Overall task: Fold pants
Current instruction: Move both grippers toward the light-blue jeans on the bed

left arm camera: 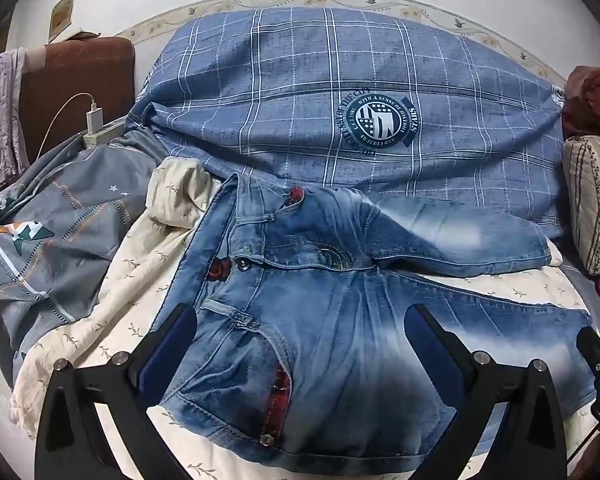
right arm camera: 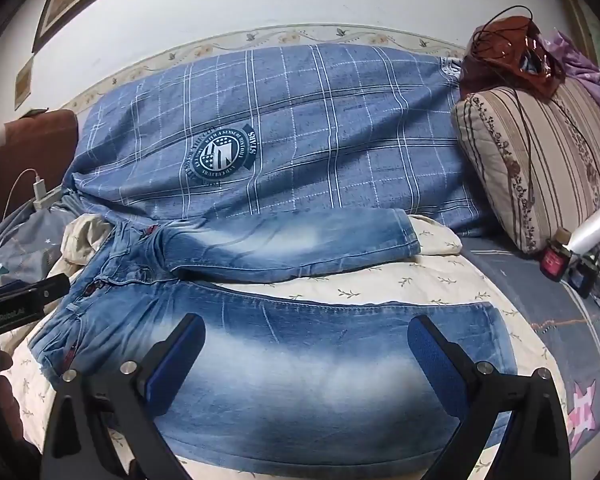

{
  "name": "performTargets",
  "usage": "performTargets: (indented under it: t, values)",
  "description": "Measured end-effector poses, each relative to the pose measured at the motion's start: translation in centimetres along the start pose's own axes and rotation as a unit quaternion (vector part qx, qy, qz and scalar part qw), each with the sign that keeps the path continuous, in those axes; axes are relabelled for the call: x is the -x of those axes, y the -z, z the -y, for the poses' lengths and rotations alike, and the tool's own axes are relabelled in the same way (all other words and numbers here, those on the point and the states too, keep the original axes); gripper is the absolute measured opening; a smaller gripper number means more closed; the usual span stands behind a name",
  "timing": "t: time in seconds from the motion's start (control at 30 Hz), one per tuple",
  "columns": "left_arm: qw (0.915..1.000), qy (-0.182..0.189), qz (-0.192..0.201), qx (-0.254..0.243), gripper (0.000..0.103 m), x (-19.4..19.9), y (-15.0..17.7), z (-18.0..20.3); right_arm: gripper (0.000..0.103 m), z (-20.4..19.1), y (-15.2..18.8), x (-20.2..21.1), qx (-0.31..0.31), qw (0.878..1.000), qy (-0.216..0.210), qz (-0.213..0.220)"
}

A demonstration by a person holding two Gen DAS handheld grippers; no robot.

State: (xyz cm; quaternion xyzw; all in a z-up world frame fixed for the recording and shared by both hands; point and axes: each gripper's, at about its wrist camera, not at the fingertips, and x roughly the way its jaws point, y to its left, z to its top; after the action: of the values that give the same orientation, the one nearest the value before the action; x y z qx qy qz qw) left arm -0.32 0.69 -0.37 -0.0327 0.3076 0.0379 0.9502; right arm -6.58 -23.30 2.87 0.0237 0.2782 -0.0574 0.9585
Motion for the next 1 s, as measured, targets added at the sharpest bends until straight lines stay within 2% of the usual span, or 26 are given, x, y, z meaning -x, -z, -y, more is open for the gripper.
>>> performTargets:
  t: [0.5,1.0]
  values:
    - [0.9999,-0.009,0.005,-0.004,0.103,0.1,0.0,-0.4,0.102,0.3,-0.1,0.0,-0.007,1.000,0.001,-0.002]
    - [0.9987,-0.045,0.011,0.021,0.103,0.1,-0.5,-3.4,0.102,0.7,-0.2,0.0,-0.018,1.000,-0.001,-0.004]
